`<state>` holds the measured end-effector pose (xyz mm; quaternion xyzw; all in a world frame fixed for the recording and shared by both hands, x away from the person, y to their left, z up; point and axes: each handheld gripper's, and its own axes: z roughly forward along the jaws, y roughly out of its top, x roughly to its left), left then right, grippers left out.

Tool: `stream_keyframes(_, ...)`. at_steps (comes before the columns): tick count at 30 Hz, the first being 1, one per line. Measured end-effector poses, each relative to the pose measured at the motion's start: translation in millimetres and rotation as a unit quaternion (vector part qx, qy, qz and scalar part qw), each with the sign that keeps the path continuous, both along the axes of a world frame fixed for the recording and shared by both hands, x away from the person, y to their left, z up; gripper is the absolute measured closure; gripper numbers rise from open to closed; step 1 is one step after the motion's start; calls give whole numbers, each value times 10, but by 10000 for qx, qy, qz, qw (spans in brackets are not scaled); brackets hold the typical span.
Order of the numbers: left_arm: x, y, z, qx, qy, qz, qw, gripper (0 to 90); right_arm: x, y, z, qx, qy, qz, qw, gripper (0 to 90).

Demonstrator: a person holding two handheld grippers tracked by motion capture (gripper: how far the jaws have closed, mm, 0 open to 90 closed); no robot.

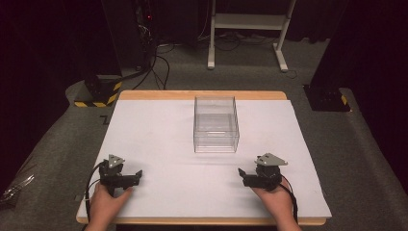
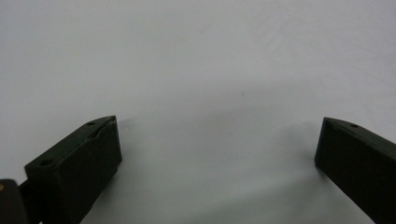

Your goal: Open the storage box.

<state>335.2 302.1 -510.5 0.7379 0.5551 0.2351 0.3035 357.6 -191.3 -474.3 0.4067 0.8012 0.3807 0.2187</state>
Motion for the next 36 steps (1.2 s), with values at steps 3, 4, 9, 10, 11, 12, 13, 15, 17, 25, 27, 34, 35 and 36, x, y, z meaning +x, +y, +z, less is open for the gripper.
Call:
stream_keyframes(3, 1, -2, -1, -16, -11, 17, 10000, 6, 27, 77, 37, 85, -11, 46, 10000, 138)
stream_keyframes(4, 1, -3, -1, -15, -9, 17, 10000, 6, 36, 103, 46, 97, 3, 68, 9999, 139)
stream_keyframes(9, 2, -3, -1, -17, -7, 19, 10000, 6, 63, 198, 51, 121, -10, 198, 9997, 139)
stream_keyframes(10, 2, -2, -1, -17, -5, 16, 10000, 6, 67, 218, 50, 124, -15, 231, 9997, 139)
stream_keyframes(11, 2, 0, 1, -1, 2, 4, 10000, 5, 69, 239, 49, 143, -20, 257, 9996, 139)
stream_keyframes(12, 3, -2, -1, -15, -6, 15, 10000, 5, 72, 277, 48, 172, -51, 308, 9994, 139)
stream_keyframes(13, 3, -2, -1, -15, -6, 15, 10000, 5, 72, 277, 48, 172, -51, 308, 9994, 139)
stream_keyframes(15, 4, -3, -2, -16, -11, 22, 10000, 5, 81, 311, 48, 216, -65, 362, 9991, 139)
stream_keyframes(17, 4, -3, -2, -15, -11, 22, 10000, 5, 98, 364, 51, 251, -65, 414, 9988, 149)
stream_keyframes(25, 3, -4, -2, -13, -14, 22, 10000, 5, 148, 489, 49, 272, -74, 543, 9981, 152)
stream_keyframes(27, 3, -3, -2, -17, -12, 18, 10000, 5, 160, 524, 46, 288, -54, 552, 9980, 152)
stream_keyframes(34, 3, -3, -1, -16, -9, 16, 10000, 5, 248, 677, 75, 364, -176, 643, 9971, 159)
stream_keyframes(35, 3, -3, -1, -16, -9, 16, 10000, 5, 248, 677, 75, 364, -176, 643, 9971, 159)
stream_keyframes(36, 3, -4, -2, -15, -14, 22, 10000, 5, 286, 692, 78, 421, -187, 640, 9969, 180)
